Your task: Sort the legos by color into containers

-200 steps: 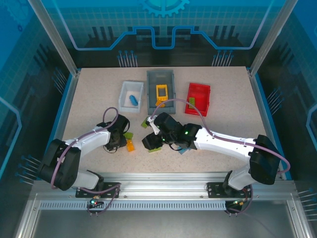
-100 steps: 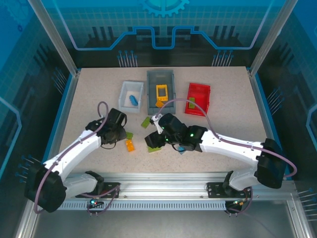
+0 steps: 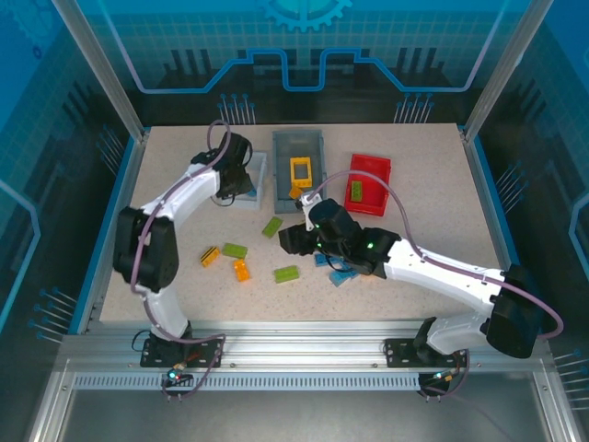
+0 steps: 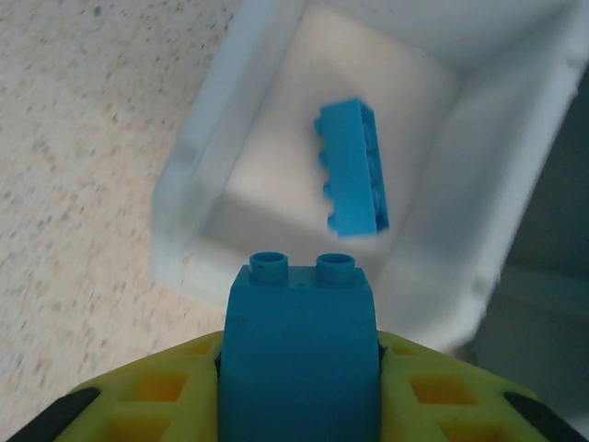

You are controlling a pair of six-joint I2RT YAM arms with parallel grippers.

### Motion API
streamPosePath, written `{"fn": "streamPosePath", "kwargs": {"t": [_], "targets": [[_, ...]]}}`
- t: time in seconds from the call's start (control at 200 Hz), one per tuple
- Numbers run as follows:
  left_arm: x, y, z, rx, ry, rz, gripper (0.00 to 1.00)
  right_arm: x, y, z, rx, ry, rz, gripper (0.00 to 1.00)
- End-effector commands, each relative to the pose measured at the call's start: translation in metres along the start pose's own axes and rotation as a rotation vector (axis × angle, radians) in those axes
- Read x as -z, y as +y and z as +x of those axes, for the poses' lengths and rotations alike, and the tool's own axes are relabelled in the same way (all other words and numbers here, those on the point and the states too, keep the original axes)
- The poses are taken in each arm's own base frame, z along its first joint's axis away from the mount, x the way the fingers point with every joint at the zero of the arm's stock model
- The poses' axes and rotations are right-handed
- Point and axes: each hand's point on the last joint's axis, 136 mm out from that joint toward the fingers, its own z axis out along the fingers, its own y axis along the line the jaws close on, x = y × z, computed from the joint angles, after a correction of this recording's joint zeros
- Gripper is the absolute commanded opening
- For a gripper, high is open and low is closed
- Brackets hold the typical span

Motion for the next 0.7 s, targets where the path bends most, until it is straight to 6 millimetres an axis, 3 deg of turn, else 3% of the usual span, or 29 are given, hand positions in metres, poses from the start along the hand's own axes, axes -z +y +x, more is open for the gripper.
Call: {"fn": "streamPosePath", "kwargs": {"t": [0.0,0.07,0.125,0.26,0.39,0.53,0.695], "targets": [[-0.014,-0.004,-0.021,-0.050,-0.008,-0.006,0.37,0.009,-0.005,-0.008,-0.043,-0.036,0.000,0.57],[-0.024,-0.006,-0.022,-0.058,0.014,-0.019,0.42,0.009,-0.010,-0.003,-0.050,-0.025,0.008,0.58],[-0.026,-0.006,-0.023,-0.054,0.028,-0.035,0.51,0.009,-0.013,0.000,-0.058,-0.016,0.016,0.58],[-0.012,-0.008,-0.024,-0.028,0.013,-0.010,0.60,0.007,-0.021,0.007,-0.056,0.011,0.038,0.59],[0.016,-0.011,-0.026,-0.007,-0.014,0.040,0.60,0.002,-0.024,0.015,0.003,0.049,0.045,0.60],[0.063,-0.013,-0.023,0.012,-0.070,0.108,0.60,-0.016,-0.032,0.040,0.104,0.198,0.095,0.61],[0.115,0.004,0.014,0.035,-0.115,0.173,0.61,-0.046,-0.018,0.059,0.162,0.330,0.108,0.62]]}}
